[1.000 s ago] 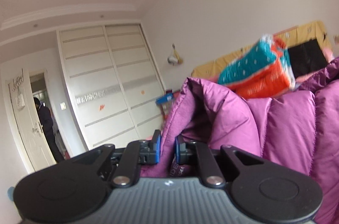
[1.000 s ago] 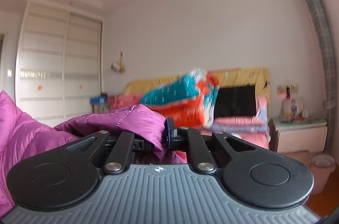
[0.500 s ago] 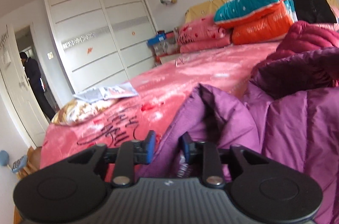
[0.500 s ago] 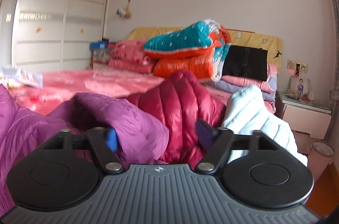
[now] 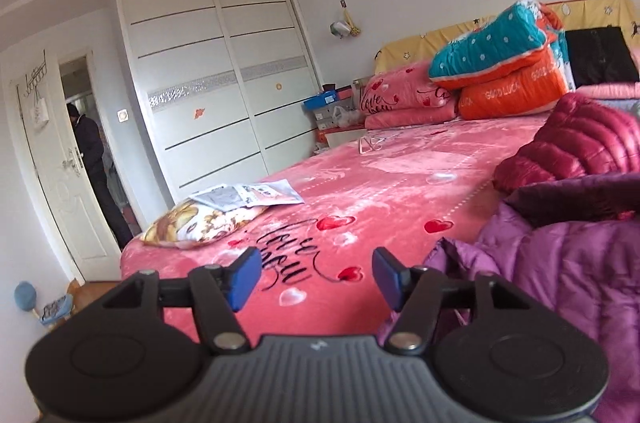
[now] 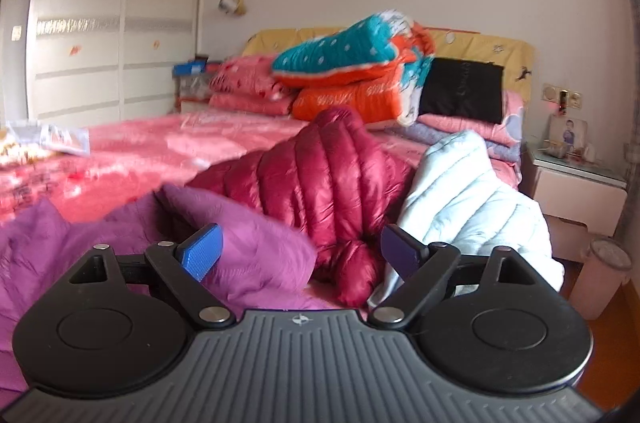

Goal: Fold large clothes

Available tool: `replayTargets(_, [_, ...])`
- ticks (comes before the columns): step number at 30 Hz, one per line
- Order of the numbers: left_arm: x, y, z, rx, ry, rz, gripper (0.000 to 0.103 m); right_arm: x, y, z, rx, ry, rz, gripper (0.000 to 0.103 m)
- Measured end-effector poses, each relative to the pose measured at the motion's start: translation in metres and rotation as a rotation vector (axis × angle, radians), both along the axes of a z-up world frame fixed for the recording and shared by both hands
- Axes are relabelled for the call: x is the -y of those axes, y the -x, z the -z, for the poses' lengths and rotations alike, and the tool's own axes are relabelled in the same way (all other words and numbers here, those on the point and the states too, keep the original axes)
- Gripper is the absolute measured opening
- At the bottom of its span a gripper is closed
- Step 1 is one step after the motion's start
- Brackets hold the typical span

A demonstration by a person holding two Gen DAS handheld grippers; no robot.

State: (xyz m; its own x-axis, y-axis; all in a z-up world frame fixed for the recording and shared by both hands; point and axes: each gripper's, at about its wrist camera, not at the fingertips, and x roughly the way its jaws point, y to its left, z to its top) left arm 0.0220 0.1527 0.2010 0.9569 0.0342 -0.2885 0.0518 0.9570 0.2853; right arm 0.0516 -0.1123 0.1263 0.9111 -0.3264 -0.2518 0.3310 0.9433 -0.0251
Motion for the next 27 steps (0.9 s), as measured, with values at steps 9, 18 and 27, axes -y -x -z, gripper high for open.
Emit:
replayTargets(9, [-0.023, 0.108, 0.001, -0.144, 0.099, -0.009, 0.069, -0.014, 0.082, -0.028, 0.054, -0.080, -0.062, 0.103])
replayTargets(18, [-0.038, 0.191, 0.044, -0.286, 0.234, -0.081, 0.069, -0.079, 0.152, 0.003, -0.050, -0.070, -0.289, 0.103])
replayTargets(27, [-0.044, 0.234, 0.076, -0.372, 0.301, -0.116, 0.069, -0.125, 0.198, 0.037, -0.199, -0.066, -0.473, 0.103])
